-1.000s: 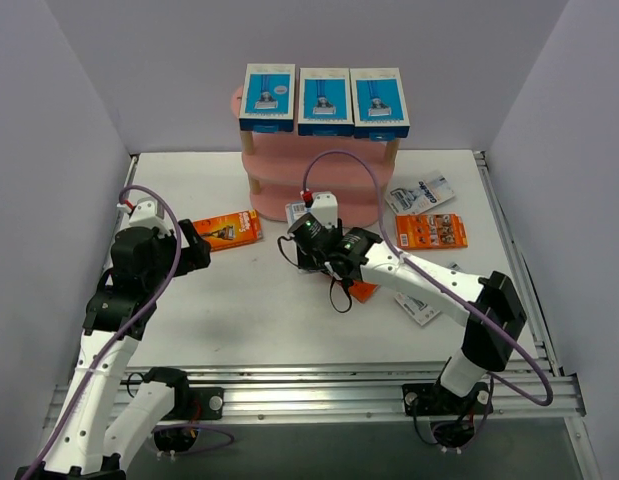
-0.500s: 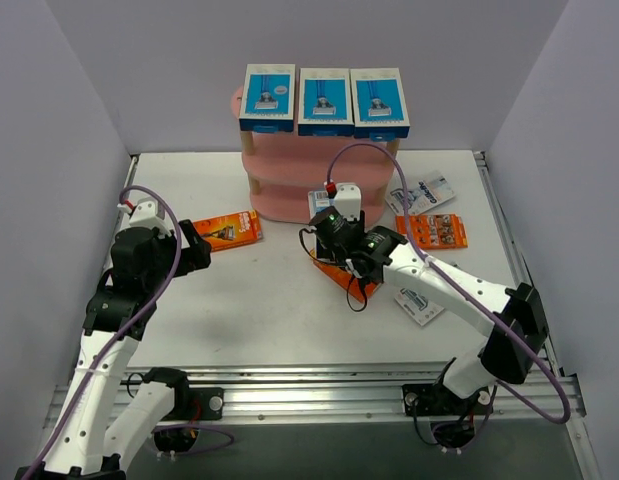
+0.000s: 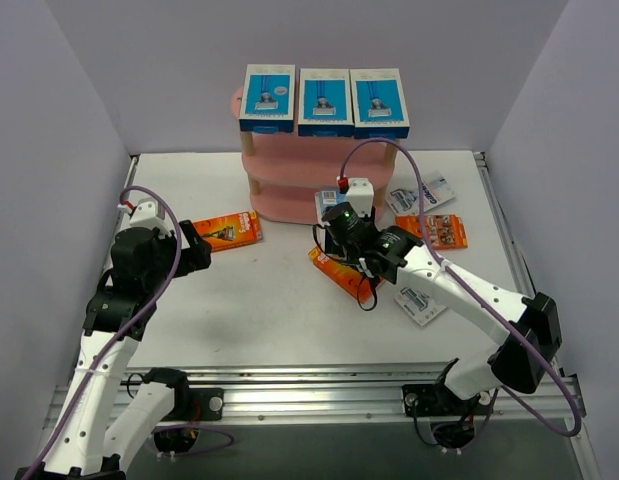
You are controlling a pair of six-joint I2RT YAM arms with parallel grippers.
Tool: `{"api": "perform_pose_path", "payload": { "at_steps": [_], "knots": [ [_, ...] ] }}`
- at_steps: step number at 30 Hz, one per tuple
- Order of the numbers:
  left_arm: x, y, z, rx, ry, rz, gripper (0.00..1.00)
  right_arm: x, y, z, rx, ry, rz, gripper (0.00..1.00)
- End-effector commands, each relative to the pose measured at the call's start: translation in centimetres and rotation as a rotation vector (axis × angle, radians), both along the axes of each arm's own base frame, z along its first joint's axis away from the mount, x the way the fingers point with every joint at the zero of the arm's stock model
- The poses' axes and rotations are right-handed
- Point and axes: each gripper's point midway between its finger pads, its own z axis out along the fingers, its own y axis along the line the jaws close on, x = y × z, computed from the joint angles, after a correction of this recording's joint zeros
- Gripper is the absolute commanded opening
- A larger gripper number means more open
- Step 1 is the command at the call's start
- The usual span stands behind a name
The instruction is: Place and organize the shaving razors onto the shelf
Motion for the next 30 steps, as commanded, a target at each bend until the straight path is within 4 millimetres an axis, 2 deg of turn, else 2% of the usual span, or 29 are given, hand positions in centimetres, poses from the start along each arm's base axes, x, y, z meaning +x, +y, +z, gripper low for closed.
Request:
{"api": "perform_pose_path", "payload": {
  "at_steps": [1, 8, 14, 20, 24, 30],
  "knots": [
    [0.1, -0.3, 1.5, -0.014, -0.04, -0.013, 0.94, 0.4, -0.8, 1.6, 0.028, -0.052, -0.019, 0.0],
    [0.1, -0.4, 1.5, -0.016, -0.039, -0.016, 0.94, -0.9, -0.3, 0.2, 0.079, -0.01, 0.018, 0.0],
    [0.1, -0.4, 1.4, -0.016, -0.039, -0.017, 0.94, -1.9, -0.4, 0.8, 0.108, -0.02, 0.034, 0.0],
    [0.1, -0.4, 1.4, -0.016, -0.038, -0.017, 0.94, -2.9, -0.5, 2.3, 0.129, -0.032, 0.062, 0.0],
    [0.2, -0.4, 1.3, -0.015, -0.035, -0.016, 0.94, -3.6, -0.6, 4.5, 0.161, -0.072, 0.074, 0.0],
    [0.2, -0.5, 1.2, -0.016, -0.029, -0.02, 0.94, -3.3, -1.1, 6.7, 0.167, -0.125, 0.061, 0.0]
  ]
}}
